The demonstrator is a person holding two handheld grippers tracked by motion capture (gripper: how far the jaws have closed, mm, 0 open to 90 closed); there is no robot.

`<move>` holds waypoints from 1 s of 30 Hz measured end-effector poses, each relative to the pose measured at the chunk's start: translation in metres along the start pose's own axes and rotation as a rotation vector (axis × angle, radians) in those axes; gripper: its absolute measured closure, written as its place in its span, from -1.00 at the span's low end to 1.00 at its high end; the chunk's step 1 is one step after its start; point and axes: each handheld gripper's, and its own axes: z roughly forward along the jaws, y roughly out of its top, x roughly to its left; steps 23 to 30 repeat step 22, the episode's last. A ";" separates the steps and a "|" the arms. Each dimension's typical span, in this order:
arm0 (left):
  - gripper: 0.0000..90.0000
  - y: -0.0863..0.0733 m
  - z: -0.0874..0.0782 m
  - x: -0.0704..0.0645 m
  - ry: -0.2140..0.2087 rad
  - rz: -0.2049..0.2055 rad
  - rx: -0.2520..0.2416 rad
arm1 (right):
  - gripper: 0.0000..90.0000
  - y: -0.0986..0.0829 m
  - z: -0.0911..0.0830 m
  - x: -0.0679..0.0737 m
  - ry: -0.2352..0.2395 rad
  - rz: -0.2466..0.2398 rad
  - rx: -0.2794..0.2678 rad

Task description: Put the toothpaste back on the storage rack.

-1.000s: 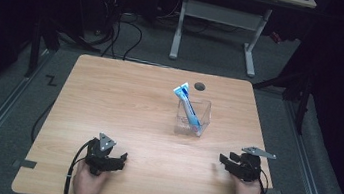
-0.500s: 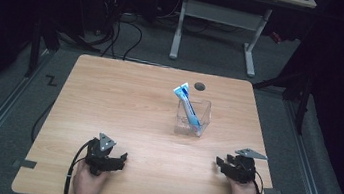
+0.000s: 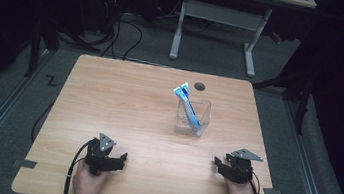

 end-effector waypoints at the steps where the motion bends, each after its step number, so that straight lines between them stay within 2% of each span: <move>1: -0.63 0.000 0.000 0.000 0.000 0.000 0.000 | 0.03 -0.001 0.000 0.001 -0.008 -0.006 -0.001; 3: -0.63 0.000 0.000 0.000 0.000 0.001 0.000 | 0.01 -0.002 0.000 0.003 -0.015 -0.022 -0.010; 30: -0.63 0.000 0.000 0.000 0.000 0.000 -0.001 | -0.05 -0.002 0.001 0.003 -0.015 -0.023 -0.015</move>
